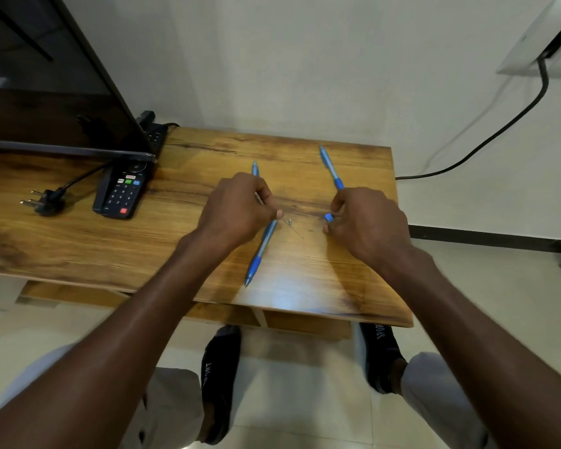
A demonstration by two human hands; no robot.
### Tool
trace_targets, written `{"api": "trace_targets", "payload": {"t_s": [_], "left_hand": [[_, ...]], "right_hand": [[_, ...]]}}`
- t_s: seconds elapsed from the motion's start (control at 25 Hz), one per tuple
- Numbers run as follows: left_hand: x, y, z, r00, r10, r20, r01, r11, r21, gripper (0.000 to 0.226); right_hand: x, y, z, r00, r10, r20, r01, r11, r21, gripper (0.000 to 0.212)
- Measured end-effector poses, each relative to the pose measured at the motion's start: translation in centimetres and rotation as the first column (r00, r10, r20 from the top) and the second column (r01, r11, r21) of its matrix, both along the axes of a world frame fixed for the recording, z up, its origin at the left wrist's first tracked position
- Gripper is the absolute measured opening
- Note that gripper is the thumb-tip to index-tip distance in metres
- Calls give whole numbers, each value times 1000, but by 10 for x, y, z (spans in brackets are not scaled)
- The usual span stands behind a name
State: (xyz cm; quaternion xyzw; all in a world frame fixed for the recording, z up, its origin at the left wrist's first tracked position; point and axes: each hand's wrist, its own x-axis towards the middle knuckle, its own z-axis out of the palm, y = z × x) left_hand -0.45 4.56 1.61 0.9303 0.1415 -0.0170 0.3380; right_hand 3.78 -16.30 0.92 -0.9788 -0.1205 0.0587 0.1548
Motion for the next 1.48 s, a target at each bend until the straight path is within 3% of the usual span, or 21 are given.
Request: {"api": "trace_targets", "payload": {"t_s": [0.12, 0.32, 0.6, 1.32, 1.48], "left_hand": [[-6, -4, -5, 996, -61, -68, 68, 991, 111, 29], [-9, -5, -10, 992, -88, -91, 108, 962, 250, 38], [-8, -1, -15, 995, -82, -62, 94, 969, 230, 37], [1, 3, -16, 999, -46, 9, 44, 986, 162, 18], [2, 4, -13, 999, -39, 7, 38, 985, 166, 11]], "right_hand": [[-5, 13, 3, 992, 125, 13, -126, 987, 102, 25], [-18, 28, 1, 970, 240, -27, -239, 970, 37, 20], [-22, 36, 0, 972, 217, 91, -225, 970, 91, 26], [-6, 50, -9, 990, 128, 54, -130, 991, 23, 12], [-1, 48, -3, 939, 343, 16, -343, 937, 69, 33]]}}
